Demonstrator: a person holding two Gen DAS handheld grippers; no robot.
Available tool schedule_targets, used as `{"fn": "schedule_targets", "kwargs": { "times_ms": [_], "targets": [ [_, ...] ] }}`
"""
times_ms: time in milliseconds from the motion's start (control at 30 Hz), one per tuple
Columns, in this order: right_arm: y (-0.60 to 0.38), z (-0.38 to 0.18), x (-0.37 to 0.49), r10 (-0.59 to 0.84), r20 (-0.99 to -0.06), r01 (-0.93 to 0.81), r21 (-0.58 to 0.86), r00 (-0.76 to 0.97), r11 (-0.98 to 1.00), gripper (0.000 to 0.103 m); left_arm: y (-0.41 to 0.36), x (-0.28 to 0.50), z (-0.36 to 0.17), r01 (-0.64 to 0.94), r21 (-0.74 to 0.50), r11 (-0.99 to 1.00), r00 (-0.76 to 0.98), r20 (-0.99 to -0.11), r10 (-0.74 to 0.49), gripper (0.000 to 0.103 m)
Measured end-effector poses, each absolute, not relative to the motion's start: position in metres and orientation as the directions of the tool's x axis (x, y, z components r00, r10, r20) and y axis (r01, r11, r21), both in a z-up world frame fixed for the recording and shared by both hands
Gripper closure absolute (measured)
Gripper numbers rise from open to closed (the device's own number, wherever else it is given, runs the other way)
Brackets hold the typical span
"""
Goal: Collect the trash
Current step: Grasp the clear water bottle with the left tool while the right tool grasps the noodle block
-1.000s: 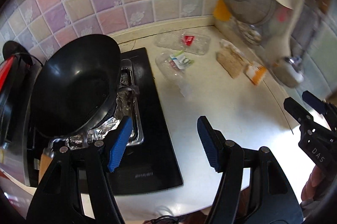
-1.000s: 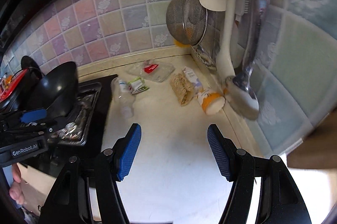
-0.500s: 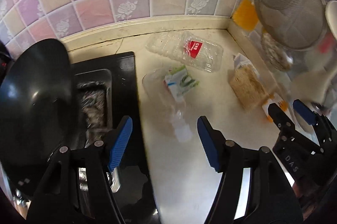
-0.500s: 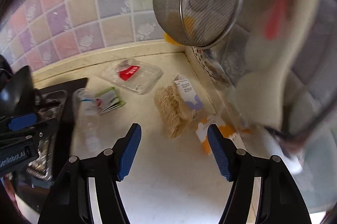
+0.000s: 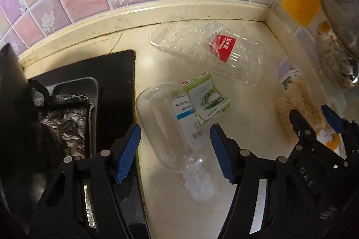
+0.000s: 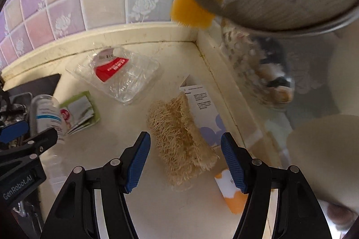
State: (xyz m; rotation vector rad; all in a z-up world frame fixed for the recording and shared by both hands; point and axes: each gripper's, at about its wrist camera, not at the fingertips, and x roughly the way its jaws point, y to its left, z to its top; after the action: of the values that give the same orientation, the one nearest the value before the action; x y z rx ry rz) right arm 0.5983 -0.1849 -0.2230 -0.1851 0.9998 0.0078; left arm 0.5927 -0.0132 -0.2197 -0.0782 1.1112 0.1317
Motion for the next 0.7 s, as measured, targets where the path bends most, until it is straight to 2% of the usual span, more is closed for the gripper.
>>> {"fn": "schedule_targets", "kwargs": {
  "times_ms": [133,200,433,533,700],
  "targets": [
    [-0.175,-0.235,0.601,-0.108,-0.824,-0.127,-0.213,0.557,0.969,0.045,-0.010,0.599,-0.231,-0.156,-0.007,0.988,0.421,-0.905,0.060,0.041],
    [-0.170,-0.237,0.599,-0.112,-0.815,-0.148,-0.234,0.568,0.961,0.051,-0.009,0.599,-0.234,-0.156,-0.016,0.988,0.422,-0.905,0.052,0.047],
    [-0.153,-0.246,0.592,-0.125,-0.790,-0.205,-0.303,0.601,0.931,0.066,-0.006,0.593,-0.234,-0.160,-0.012,0.987,0.435,-0.898,0.060,0.049],
    [-0.148,-0.247,0.591,-0.128,-0.790,-0.223,-0.318,0.599,0.921,0.071,-0.002,0.589,-0.231,-0.172,-0.019,0.985,0.433,-0.899,0.058,0.050],
    [-0.149,-0.233,0.583,-0.107,-0.792,-0.211,-0.286,0.601,0.935,0.072,-0.004,0.578,-0.220,-0.148,-0.030,0.989,0.446,-0.894,0.040,0.050]
  ]
}}
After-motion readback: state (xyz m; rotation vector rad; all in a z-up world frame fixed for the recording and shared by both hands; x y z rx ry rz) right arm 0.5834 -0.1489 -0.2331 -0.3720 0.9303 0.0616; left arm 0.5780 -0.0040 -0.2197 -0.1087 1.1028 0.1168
